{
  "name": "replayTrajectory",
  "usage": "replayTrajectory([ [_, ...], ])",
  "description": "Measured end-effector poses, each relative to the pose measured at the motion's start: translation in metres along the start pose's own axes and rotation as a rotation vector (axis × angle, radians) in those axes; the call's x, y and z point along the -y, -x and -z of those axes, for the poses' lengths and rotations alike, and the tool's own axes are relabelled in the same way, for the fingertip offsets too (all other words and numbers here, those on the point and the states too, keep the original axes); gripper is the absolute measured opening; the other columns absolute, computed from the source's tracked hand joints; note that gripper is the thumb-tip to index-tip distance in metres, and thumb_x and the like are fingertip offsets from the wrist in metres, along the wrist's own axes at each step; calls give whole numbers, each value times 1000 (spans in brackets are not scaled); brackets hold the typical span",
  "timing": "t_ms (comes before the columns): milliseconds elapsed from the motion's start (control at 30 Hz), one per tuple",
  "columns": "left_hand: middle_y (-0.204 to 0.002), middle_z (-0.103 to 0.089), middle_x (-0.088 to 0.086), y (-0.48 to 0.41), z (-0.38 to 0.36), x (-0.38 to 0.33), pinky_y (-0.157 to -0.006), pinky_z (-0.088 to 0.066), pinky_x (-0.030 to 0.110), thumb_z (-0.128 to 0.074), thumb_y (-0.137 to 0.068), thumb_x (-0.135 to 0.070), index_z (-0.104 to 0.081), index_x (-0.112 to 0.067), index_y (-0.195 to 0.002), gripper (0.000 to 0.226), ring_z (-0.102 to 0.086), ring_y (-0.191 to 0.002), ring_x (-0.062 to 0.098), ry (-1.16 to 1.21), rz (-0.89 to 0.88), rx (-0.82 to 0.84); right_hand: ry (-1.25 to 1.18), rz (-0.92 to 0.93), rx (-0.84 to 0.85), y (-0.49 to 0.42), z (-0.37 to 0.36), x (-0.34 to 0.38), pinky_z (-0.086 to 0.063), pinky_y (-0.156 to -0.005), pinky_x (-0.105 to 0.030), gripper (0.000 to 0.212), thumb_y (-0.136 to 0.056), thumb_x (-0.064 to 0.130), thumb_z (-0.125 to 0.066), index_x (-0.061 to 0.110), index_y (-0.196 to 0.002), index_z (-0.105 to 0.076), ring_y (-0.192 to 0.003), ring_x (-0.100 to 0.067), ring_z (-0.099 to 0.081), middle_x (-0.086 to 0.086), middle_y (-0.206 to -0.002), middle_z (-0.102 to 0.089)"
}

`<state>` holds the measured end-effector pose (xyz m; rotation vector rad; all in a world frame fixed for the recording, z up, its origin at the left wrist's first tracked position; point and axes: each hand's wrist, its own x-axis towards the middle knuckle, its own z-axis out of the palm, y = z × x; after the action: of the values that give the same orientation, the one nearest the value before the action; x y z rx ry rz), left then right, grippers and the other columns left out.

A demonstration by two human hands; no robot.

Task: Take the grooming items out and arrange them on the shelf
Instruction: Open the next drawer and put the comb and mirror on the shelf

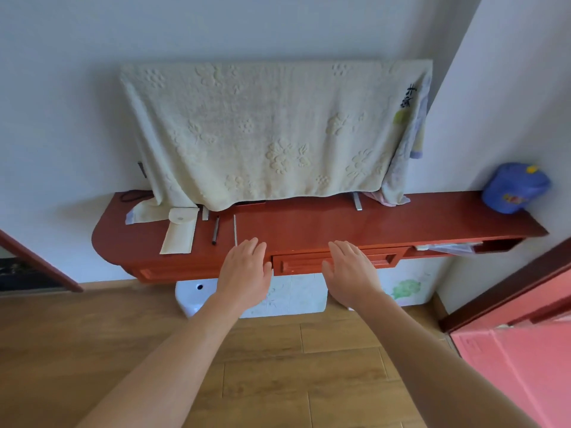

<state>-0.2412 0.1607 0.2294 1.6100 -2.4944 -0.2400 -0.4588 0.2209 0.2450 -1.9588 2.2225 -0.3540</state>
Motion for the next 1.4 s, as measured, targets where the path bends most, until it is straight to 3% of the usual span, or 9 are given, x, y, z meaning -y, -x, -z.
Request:
replayTrajectory([
  [333, -159, -29, 7, -39, -33, -75, -122, -18, 41, -36, -103, -36, -33, -14, -150, 52, -23, -148, 23, 12, 7, 28, 13, -40, 47, -13, 23, -101, -33, -108, -33, 40, -97, 32, -38, 11, -130, -48, -128, -20, -41, -2, -136, -50],
  [533, -157, -32, 8, -72, -65, -106, -121, -21, 42, -37, -103, -36, -36, -13, -149, 51, -27, -146, 25, 9, -18, 75, 19, -68, 50, -24, 10, -157, -39, -97, -31, 24, -95, 31, -40, 16, -109, -53, -112, -19, -48, 2, -116, -56],
  [633, -156, -34, 8, -77, -84, -119, -121, -23, 41, -38, -103, -35, -38, -13, -148, 50, -29, -145, 25, 0, 16, 103, 40, -70, 116, -33, -4, -187, -40, -95, -32, 26, -96, 35, -40, 18, -111, -51, -112, -19, -47, 3, -117, -54],
  [867, -123, -56, 2, -83, -150, -147, -96, -44, 39, -45, -99, -35, -53, -11, -128, 38, -54, -116, 26, 24, 239, 188, 30, -37, 315, -60, -60, -249, -41, -84, -35, 27, -96, 35, -37, 16, -110, -50, -107, -23, -48, -1, -118, -53],
  [1067, -133, -54, 2, -93, -209, -154, -96, -45, 35, -42, -100, -45, -43, -14, -143, 53, -51, -121, 22, 32, 385, 222, 14, -77, 465, -80, -119, -279, -45, -91, -39, 41, -99, 41, -32, 15, -126, -47, -117, -24, -47, -4, -126, -52],
  [1200, -125, -58, 4, -115, -253, -145, -93, -46, 36, -44, -99, -46, -48, -13, -139, 52, -54, -115, 23, 78, 453, 206, -15, -141, 481, -99, -160, -294, -43, -97, -40, 48, -100, 44, -32, 12, -133, -46, -122, -27, -46, -7, -132, -51],
  [1400, -117, -63, 10, -150, -317, -124, -86, -52, 40, -42, -98, -50, -55, -9, -132, 54, -61, -107, 27, 173, 647, 181, -107, -233, 412, -122, -221, -312, -46, -90, -39, 51, -99, 48, -33, 10, -126, -54, -114, -30, -52, -10, -124, -58],
])
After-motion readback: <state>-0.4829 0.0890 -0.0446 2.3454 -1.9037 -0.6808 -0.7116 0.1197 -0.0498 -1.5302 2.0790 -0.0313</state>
